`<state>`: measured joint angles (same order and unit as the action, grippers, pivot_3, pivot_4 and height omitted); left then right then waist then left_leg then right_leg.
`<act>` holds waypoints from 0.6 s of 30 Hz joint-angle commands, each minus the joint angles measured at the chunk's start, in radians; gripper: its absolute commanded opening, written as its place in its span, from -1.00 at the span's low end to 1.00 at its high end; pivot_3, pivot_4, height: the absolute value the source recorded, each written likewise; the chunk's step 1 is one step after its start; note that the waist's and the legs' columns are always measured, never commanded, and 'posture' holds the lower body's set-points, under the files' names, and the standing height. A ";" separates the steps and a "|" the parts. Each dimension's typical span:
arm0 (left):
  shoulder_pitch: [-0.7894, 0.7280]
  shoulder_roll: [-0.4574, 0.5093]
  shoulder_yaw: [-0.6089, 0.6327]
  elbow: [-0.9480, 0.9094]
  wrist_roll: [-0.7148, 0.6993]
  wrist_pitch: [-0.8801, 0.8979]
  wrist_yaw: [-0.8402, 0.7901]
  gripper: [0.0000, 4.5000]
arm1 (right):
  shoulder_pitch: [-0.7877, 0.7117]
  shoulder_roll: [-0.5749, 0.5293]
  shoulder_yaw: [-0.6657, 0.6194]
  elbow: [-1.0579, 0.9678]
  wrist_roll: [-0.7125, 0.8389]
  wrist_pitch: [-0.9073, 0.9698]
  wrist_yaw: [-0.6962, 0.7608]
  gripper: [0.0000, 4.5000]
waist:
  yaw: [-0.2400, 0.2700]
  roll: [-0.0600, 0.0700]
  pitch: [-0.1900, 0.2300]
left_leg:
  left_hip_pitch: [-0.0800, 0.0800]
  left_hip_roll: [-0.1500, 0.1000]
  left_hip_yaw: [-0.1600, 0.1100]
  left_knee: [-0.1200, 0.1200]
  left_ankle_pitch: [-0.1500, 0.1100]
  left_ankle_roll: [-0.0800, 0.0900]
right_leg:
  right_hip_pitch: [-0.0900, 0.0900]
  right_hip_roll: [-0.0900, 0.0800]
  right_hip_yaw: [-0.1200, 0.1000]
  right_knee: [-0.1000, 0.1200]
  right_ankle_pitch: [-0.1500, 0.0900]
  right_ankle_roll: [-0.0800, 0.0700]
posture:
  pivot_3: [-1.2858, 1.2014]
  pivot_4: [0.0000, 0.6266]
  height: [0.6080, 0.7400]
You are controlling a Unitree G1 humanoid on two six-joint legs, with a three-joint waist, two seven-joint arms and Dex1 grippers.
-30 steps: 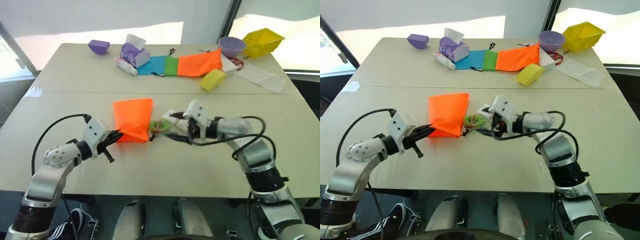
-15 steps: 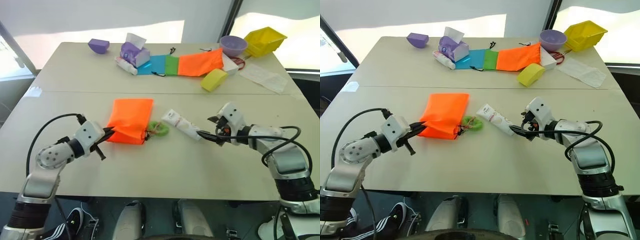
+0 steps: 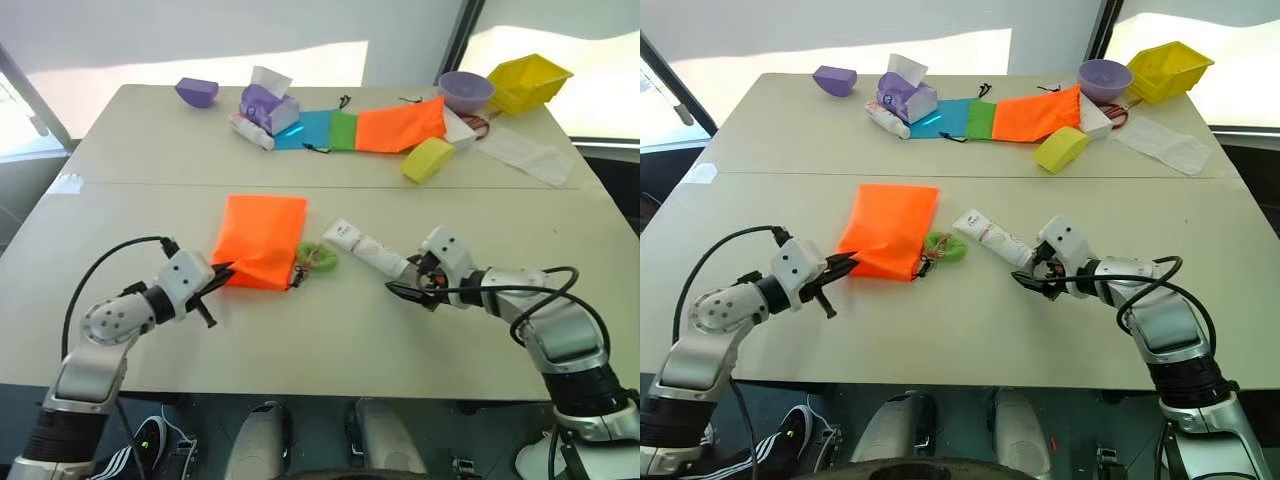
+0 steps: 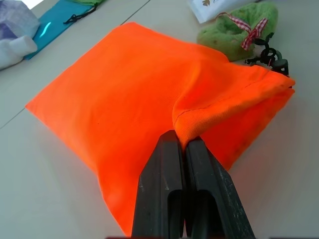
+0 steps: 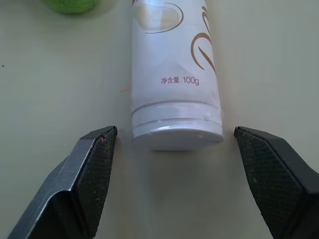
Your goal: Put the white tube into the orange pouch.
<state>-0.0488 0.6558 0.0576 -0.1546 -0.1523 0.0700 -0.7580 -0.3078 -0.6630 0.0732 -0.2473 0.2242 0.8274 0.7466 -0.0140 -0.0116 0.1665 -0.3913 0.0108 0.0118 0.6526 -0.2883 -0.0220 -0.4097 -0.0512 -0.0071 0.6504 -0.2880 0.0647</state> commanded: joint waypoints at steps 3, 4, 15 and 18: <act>-0.006 0.001 0.004 -0.024 0.002 -0.011 0.006 -1.00 | -0.036 0.008 0.000 0.007 0.001 -0.008 -0.018 0.74 | 0.001 0.000 0.000 | 0.000 0.000 0.000 0.000 0.000 0.000 | 0.000 0.001 0.000 0.000 0.000 0.000 | 0.03 -0.52 1.00; -0.006 0.000 0.004 -0.025 0.002 -0.010 0.007 -1.00 | -0.036 0.016 0.000 0.007 0.009 -0.003 -0.019 0.74 | 0.002 0.000 0.000 | 0.000 0.000 0.000 0.000 0.000 0.000 | 0.000 0.001 0.000 0.000 0.000 0.000 | 0.03 -0.52 1.00; -0.010 -0.009 0.008 -0.048 -0.012 0.016 0.014 -1.00 | -0.032 0.006 0.010 -0.008 0.000 -0.035 -0.018 -0.06 | 0.001 0.000 0.000 | 0.000 0.000 0.000 0.002 0.000 0.000 | 0.001 0.001 0.000 0.002 0.000 0.000 | 0.03 -0.52 1.00; -0.013 -0.012 0.009 -0.049 -0.014 0.021 0.013 -1.00 | -0.054 0.028 -0.049 -0.030 0.068 0.003 -0.010 -0.06 | 0.002 0.000 0.000 | 0.000 0.000 0.000 0.003 0.000 0.000 | 0.001 0.002 0.000 0.003 0.000 0.000 | 0.03 -0.52 1.00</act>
<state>-0.0526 0.6445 0.0536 -0.1711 -0.1556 0.0935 -0.7513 -0.3317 -0.6418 0.0744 -0.2244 0.2524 0.8282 0.7295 -0.0124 -0.0117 0.1665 -0.3910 0.0112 0.0120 0.6561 -0.2882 -0.0219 -0.4090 -0.0493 -0.0070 0.6536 -0.2878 0.0650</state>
